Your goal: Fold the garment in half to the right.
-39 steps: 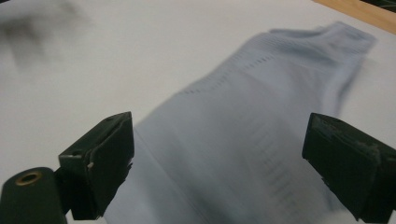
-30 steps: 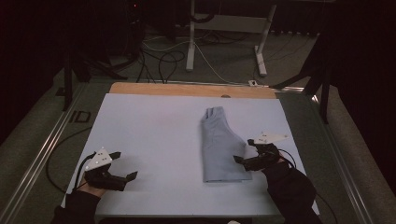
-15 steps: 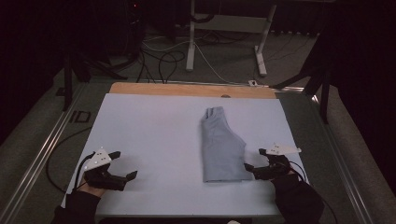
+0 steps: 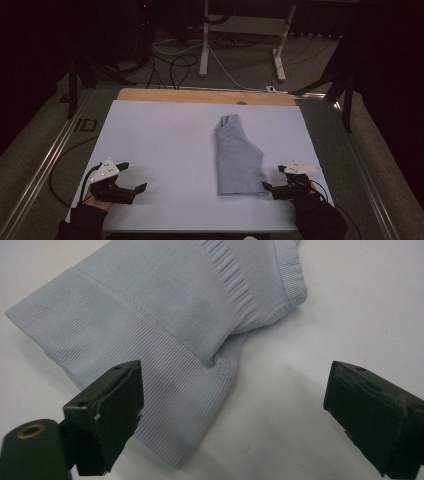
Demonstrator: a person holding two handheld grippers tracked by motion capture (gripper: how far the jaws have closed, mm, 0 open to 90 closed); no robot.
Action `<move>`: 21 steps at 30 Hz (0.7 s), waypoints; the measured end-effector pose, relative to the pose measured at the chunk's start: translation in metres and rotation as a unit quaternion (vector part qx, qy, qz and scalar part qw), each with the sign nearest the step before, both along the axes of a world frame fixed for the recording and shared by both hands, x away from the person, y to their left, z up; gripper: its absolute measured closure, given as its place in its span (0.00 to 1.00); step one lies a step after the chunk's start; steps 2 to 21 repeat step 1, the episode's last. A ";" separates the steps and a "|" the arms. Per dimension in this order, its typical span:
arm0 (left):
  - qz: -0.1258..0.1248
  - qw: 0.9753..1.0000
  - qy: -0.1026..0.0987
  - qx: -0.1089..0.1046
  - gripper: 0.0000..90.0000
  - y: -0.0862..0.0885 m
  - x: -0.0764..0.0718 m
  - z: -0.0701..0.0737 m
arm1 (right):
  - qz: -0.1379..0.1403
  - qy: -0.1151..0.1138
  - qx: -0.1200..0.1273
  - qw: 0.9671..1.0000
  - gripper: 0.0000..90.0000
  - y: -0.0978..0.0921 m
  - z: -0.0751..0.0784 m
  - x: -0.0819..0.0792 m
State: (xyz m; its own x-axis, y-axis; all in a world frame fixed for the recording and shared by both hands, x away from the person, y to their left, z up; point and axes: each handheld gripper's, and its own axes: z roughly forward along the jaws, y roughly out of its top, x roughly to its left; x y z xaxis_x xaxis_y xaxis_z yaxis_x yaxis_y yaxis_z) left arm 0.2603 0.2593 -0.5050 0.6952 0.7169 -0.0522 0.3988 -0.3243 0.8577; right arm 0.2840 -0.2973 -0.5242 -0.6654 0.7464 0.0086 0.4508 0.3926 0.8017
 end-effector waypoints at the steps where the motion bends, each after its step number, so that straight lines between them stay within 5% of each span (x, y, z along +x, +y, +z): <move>1: -0.001 1.000 0.000 0.001 0.01 0.000 0.000 0.000 | 0.000 0.000 0.000 1.000 0.10 0.000 0.000 0.000; 21: -0.001 1.000 0.000 0.001 0.01 0.000 0.000 0.000 | 0.000 0.000 0.000 1.000 0.10 0.000 0.000 0.000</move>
